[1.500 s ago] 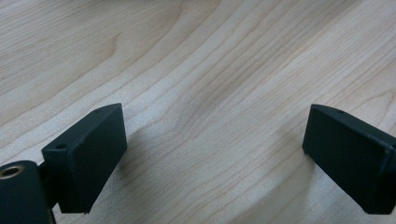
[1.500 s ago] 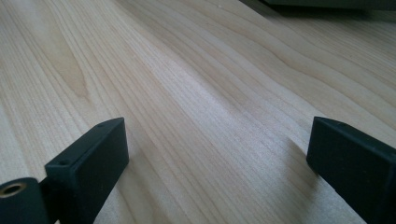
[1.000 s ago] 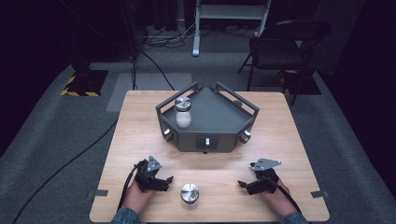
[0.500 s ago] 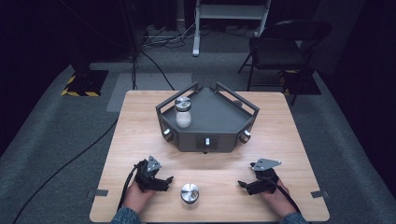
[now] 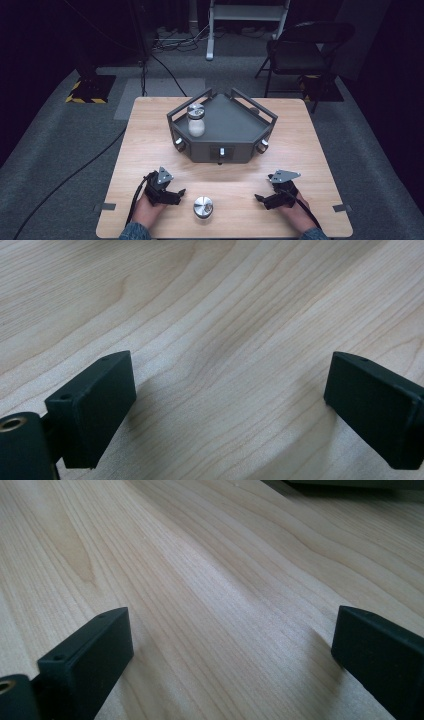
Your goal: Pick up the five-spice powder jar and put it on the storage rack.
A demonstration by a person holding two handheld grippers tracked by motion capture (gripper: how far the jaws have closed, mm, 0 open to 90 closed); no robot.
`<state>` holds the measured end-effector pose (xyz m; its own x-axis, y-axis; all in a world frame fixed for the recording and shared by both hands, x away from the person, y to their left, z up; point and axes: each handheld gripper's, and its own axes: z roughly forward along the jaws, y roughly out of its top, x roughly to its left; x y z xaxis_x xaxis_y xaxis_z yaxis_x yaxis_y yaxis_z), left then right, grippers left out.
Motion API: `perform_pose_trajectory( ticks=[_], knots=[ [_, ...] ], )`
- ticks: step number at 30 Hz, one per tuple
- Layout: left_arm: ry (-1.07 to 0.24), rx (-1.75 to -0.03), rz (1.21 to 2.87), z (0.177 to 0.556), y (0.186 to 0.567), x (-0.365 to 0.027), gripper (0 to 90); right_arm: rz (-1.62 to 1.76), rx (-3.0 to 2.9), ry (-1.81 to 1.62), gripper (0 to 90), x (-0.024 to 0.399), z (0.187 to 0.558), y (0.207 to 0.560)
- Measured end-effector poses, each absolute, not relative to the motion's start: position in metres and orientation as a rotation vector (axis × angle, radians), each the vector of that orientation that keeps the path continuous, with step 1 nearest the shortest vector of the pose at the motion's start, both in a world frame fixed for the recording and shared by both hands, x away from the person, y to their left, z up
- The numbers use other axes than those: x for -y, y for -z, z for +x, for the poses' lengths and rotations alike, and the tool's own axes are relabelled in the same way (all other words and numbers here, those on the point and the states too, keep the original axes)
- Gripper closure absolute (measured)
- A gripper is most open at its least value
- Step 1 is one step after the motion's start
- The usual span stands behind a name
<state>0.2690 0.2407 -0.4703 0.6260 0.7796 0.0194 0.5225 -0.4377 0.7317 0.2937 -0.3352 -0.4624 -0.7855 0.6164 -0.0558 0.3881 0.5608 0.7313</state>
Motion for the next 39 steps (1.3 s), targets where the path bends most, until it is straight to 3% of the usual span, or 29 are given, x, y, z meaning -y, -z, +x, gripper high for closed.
perform_pose_trajectory(
  ticks=[15, 39],
  knots=[
    [-0.466, -1.015, 2.140, 0.269, 0.470, -0.241, 6.1, 0.796, -2.476, -1.077, 0.4, 0.331, 0.288, 0.458],
    [-0.466, -1.015, 2.140, 0.269, 0.470, -0.241, 6.1, 0.678, -2.191, -1.439, 0.6, 0.356, 0.253, 0.434]
  ],
)
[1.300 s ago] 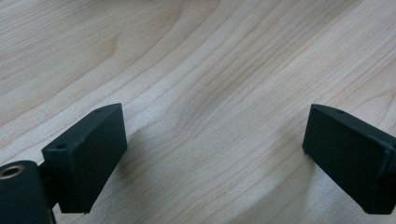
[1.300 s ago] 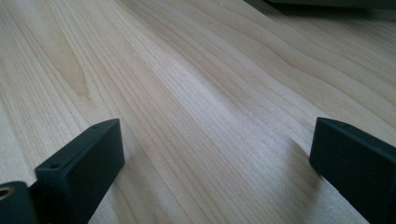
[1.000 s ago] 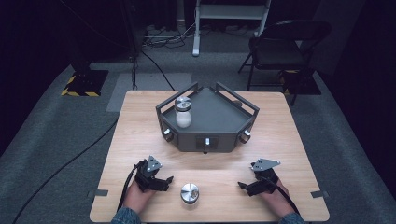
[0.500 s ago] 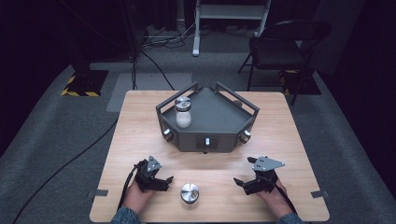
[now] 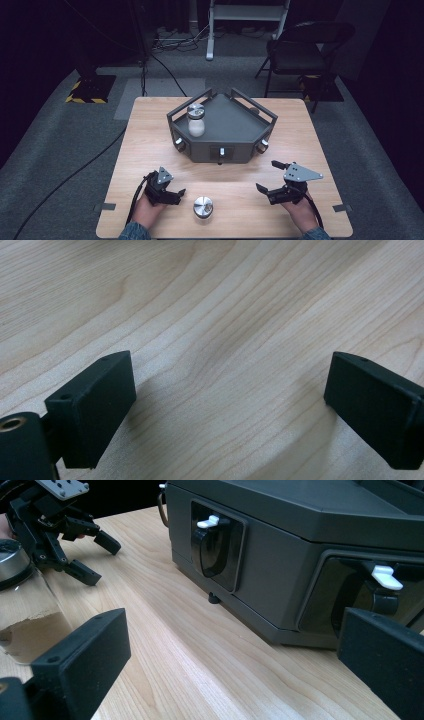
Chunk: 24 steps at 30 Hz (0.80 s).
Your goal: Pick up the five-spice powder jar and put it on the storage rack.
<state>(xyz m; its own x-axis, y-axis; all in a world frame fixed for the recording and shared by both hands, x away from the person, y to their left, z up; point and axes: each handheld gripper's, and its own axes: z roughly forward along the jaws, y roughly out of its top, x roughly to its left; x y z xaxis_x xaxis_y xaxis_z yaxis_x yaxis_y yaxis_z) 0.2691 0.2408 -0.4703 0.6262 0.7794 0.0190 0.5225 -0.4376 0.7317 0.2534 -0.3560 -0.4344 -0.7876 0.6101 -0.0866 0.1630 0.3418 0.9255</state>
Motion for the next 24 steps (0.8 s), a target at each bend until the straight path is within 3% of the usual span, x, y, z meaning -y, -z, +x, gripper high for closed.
perform_pose_trajectory(
  ticks=[11, 24],
  knots=[
    [-0.468, -1.016, 2.141, 0.269, 0.470, -0.240, 5.9, 0.656, -2.195, -1.533, 0.6, 0.343, 0.255, 0.437],
    [-0.467, -1.014, 2.141, 0.270, 0.470, -0.240, 5.9, 0.503, -2.292, -1.625, 0.7, 0.294, 0.260, 0.439]
  ],
)
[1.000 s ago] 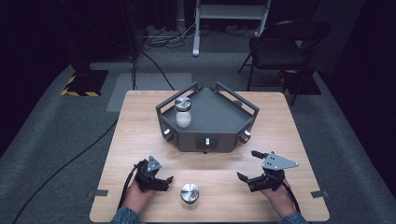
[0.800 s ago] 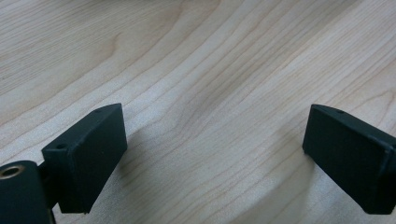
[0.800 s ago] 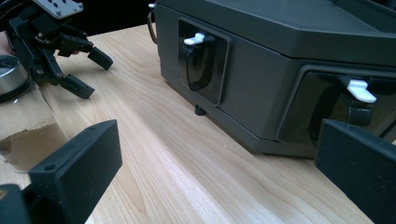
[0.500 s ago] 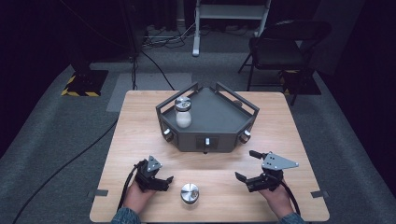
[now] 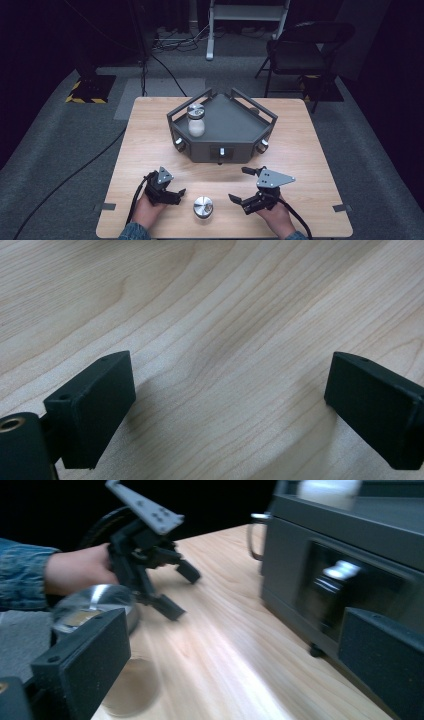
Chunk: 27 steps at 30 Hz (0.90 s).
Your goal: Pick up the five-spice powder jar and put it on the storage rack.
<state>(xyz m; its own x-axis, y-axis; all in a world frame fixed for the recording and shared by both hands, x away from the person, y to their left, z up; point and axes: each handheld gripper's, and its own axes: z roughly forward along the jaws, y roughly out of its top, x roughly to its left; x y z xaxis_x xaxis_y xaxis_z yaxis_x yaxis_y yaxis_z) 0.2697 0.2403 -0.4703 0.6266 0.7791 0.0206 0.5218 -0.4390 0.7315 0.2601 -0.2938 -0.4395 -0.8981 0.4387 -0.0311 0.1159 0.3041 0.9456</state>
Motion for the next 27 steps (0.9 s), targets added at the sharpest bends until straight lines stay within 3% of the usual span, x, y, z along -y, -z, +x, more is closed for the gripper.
perform_pose_trajectory(
  ticks=[27],
  knots=[
    [-0.467, -1.012, 2.140, 0.270, 0.470, -0.240, 5.8, 0.233, -2.423, -1.741, 3.5, 0.229, 0.254, 0.446]
  ],
)
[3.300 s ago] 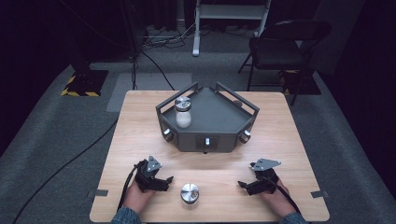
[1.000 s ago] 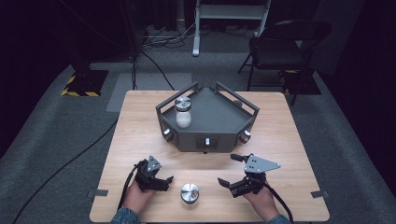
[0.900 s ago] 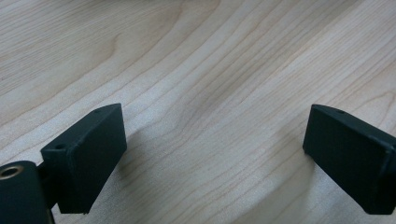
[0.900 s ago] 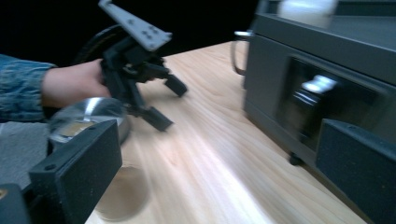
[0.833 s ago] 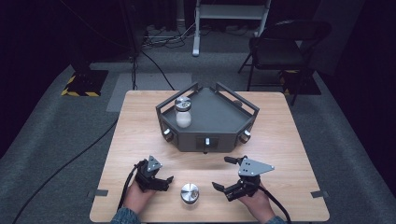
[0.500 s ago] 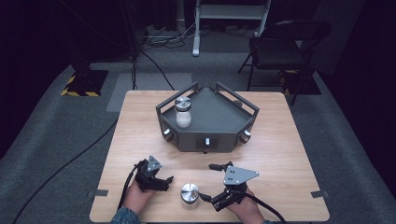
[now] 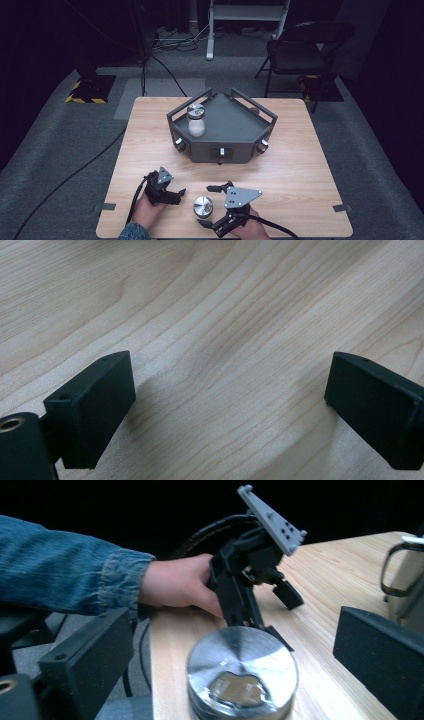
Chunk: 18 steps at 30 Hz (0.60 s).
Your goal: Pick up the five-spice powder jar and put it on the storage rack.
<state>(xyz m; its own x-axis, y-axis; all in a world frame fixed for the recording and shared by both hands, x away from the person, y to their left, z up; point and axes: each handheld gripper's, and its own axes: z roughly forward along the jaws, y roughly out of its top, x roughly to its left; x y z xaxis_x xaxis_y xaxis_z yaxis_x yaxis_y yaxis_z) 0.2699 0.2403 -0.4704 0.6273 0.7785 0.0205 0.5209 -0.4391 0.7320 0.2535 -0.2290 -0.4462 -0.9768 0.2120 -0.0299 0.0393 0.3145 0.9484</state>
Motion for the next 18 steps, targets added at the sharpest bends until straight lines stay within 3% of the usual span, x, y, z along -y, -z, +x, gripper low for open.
perform_pose_trajectory(
  ticks=[18],
  knots=[
    [-0.467, -1.013, 2.140, 0.270, 0.470, -0.240, 5.8, 0.265, -2.480, -1.629, 9.3, 0.220, 0.254, 0.467]
  ],
)
